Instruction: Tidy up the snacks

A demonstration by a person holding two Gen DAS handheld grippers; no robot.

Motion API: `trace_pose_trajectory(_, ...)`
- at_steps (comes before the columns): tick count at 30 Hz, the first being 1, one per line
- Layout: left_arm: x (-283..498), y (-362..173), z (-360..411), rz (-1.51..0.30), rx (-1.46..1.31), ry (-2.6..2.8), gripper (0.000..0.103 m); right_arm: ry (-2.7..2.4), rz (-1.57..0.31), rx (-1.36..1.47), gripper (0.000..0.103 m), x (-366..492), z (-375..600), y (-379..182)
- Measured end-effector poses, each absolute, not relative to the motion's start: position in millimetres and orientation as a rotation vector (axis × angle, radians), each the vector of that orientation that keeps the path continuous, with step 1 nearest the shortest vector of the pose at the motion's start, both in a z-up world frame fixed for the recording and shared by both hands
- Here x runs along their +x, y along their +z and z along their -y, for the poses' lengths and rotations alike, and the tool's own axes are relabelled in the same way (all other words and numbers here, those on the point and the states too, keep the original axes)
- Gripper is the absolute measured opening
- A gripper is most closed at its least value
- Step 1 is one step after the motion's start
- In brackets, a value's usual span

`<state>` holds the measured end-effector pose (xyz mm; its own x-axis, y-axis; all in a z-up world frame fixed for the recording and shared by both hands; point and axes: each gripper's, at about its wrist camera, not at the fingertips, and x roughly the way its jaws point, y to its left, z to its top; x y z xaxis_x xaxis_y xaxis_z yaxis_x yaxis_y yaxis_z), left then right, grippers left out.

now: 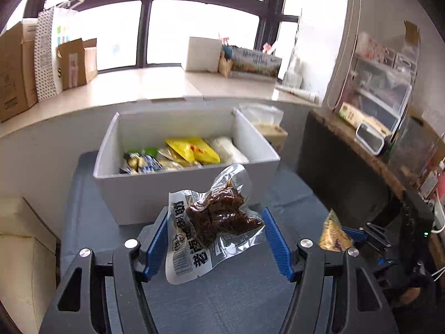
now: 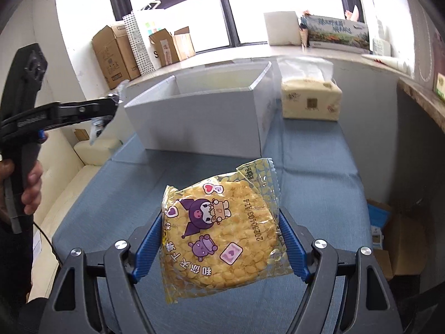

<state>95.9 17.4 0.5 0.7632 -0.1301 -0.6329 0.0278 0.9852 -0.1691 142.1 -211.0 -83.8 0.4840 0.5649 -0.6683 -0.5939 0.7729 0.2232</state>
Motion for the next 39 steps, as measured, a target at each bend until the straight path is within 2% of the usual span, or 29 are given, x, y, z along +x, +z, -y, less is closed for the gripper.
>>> trace_pose_trajectory(7, 79.8, 60.6, -44.2, -0.604, -0.122, -0.009, 0.071, 0.749, -0.723, -0.071, 0.082, 161.9, 176.4, -35.0)
trace_pose_trajectory(12, 111.1, 83.6, -65.1, -0.578, -0.094, 0.047, 0.071, 0.765, -0.677, -0.091, 0.082, 193.5, 142.9, -3.2)
trace_pose_trajectory(17, 172.2, 79.6, -82.9, -0.588, -0.071, 0.088, 0.071, 0.771, -0.674, -0.077, 0.082, 244.1, 110.5, 17.1)
trace_pose_trajectory(23, 228.3, 57.2, -94.6, -0.636, -0.043, 0.109, 0.071, 0.712, -0.701, -0.152, 0.082, 303.2, 75.6, 10.9)
trace_pose_trajectory(26, 243.4, 49.4, -99.3, -0.635, -0.055, 0.105, 0.085, 0.699, -0.701, -0.151, 0.085, 321.4, 69.7, 5.8)
trace_pose_trajectory(28, 250.8, 44.8, -102.7, -0.633, -0.049, 0.107, 0.102, 0.688, -0.749, -0.175, 0.09, 333.3, 63.3, -3.6)
trace_pose_trajectory(32, 255.7, 33.7, -108.7, -0.668, -0.063, 0.099, 0.103, 0.622, -0.775, -0.185, 0.103, 336.8, 66.5, -16.9)
trace_pose_trajectory(39, 234.8, 37.8, -106.7, -0.629, -0.026, 0.153, 0.103, 0.597, -0.778, -0.144, 0.103, 334.6, 83.7, -21.6)
